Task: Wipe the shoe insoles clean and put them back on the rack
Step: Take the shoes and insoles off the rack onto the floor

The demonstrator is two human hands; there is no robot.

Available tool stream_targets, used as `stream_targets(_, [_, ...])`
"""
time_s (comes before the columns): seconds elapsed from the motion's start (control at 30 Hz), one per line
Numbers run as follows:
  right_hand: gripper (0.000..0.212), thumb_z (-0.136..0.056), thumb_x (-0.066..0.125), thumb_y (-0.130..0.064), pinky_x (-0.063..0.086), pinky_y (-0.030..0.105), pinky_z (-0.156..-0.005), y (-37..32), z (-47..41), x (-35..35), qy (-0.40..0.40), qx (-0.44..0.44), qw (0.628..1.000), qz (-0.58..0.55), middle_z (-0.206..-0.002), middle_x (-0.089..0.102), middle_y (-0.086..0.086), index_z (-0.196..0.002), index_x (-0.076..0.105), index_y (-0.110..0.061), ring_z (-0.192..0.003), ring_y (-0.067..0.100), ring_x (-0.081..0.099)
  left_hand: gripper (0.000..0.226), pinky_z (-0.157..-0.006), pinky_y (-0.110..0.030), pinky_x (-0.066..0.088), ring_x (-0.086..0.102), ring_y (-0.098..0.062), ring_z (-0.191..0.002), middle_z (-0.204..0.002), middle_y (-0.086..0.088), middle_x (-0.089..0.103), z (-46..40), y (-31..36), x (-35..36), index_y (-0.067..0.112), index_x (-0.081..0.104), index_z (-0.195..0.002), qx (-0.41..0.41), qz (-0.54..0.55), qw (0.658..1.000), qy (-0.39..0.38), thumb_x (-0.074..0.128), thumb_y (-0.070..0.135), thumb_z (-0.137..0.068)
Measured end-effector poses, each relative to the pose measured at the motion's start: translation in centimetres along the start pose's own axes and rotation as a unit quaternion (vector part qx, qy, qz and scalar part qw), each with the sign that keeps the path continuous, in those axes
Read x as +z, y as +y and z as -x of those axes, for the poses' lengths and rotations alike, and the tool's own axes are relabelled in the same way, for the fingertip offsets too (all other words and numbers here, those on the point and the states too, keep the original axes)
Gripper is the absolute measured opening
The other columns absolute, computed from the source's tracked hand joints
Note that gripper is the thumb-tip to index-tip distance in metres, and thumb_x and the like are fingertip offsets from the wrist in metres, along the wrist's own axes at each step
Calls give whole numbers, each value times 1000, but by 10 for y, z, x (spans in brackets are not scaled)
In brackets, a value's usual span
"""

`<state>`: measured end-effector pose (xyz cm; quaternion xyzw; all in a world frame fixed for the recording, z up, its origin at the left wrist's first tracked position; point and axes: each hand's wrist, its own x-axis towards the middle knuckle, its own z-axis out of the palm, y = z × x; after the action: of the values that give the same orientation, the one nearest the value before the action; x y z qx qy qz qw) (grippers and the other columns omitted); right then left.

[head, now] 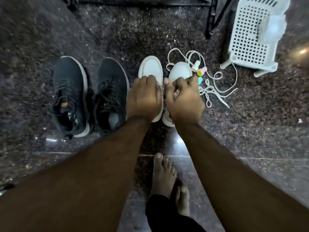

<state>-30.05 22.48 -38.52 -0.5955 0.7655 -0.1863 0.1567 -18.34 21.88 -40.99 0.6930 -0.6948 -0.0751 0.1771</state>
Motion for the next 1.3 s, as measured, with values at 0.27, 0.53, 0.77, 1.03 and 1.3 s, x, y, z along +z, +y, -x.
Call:
stream_targets(0.27, [31, -97, 48, -47, 42, 36, -64, -32, -91, 34, -19, -75, 996, 48, -113, 52, 6, -101, 65, -21, -101, 27, 57, 25, -76, -45, 42, 57, -32, -96, -103, -12, 61, -70, -22, 8, 10, 57, -104, -32, -54, 998, 6, 42, 30, -99])
stream_targets(0.53, [31, -97, 51, -34, 52, 46, -82, -36, -153, 30, -102, -160, 965, 183, -124, 51, 12, -119, 59, -14, -108, 35, 60, 27, -89, -45, 44, 55, -33, -108, -113, -16, 59, -125, -33, -16, 5, 57, -113, -2, -83, 996, 31, 45, 26, -100])
stream_targets(0.77, [44, -93, 55, -43, 47, 41, -85, -59, -135, -45, -125, -298, 869, 375, -134, 50, 8, -132, 55, -22, -123, 31, 55, 43, -103, -47, 40, 47, -38, -126, -133, -20, 49, -112, 9, -48, 3, 50, -130, 9, -50, 999, -19, 51, 35, -101])
stream_targets(1.03, [60, -91, 54, -58, 48, 46, -97, -52, 16, -88, -17, -198, 964, 174, -136, 46, 11, -134, 51, -17, -125, 34, 51, 51, -105, -43, 40, 48, -38, -130, -140, -23, 48, 10, 35, -155, 2, 47, -137, 59, -96, 994, 14, 50, 38, -101])
stream_targets(1.3, [61, -93, 55, -54, 46, 50, -101, -34, 104, -149, 56, -252, 945, 198, -147, 41, 5, -142, 43, -19, -132, 29, 41, 64, -110, -42, 38, 46, -32, -135, -147, -17, 46, 90, 73, -218, 7, 39, -146, 86, -150, 984, 44, 56, 43, -96])
